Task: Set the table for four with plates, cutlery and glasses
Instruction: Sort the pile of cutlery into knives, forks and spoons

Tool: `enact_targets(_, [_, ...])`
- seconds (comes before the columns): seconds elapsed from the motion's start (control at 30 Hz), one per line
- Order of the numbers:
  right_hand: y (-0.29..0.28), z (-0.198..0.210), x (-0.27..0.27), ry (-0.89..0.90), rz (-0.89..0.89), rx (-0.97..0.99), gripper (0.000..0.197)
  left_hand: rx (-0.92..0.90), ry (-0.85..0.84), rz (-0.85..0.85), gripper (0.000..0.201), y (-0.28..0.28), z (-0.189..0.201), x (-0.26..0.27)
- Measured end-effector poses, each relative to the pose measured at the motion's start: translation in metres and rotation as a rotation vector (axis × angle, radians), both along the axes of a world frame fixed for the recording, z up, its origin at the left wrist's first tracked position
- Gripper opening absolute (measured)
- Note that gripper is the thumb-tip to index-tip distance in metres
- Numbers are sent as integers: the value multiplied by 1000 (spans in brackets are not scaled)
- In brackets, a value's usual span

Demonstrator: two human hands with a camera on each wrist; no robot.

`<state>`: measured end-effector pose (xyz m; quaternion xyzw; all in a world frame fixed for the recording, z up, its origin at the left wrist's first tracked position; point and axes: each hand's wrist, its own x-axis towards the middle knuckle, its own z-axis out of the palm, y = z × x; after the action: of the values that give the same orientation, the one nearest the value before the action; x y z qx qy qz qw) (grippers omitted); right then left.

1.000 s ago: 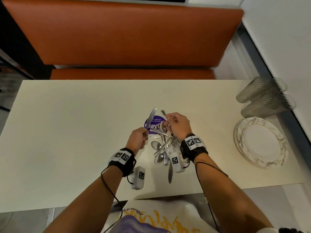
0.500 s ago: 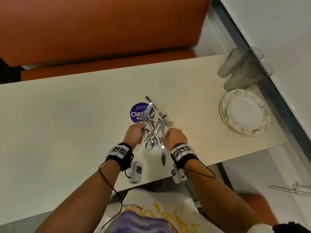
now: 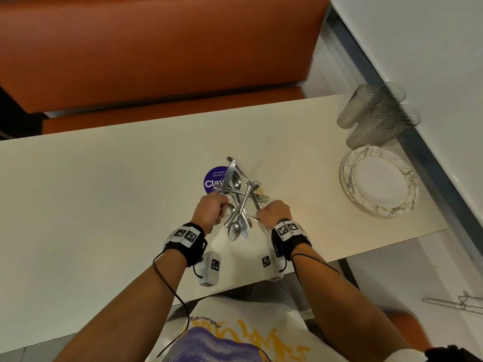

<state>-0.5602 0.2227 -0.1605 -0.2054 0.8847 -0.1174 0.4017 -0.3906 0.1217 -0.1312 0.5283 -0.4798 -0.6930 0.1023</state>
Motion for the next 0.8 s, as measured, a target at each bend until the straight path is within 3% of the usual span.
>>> enact_targets(0.2, [-1,25,-19,19,-81,-220,26,-149,-50,-86,11,0,3,-8])
enact_targets(0.33, [-11,49,-19,-239,-139,-488,16,-253,-39,-126,29,-2,17,-22])
enact_targets(0.43, [-20,60,-11,-352,-86,-578,16,-222,-15,-54,36,-13,27,-31])
enact_targets(0.57, [-32,67,1,-407,69,-591,9,-220,48,122,22,-34,33,-33])
enact_targets(0.67, [-35,74,-3,-439,175,-589,17,-275,-25,207,18,-53,37,-20])
enact_targets(0.8, [-43,88,-15,-519,176,-688,16,-218,-120,306,27,-80,29,9])
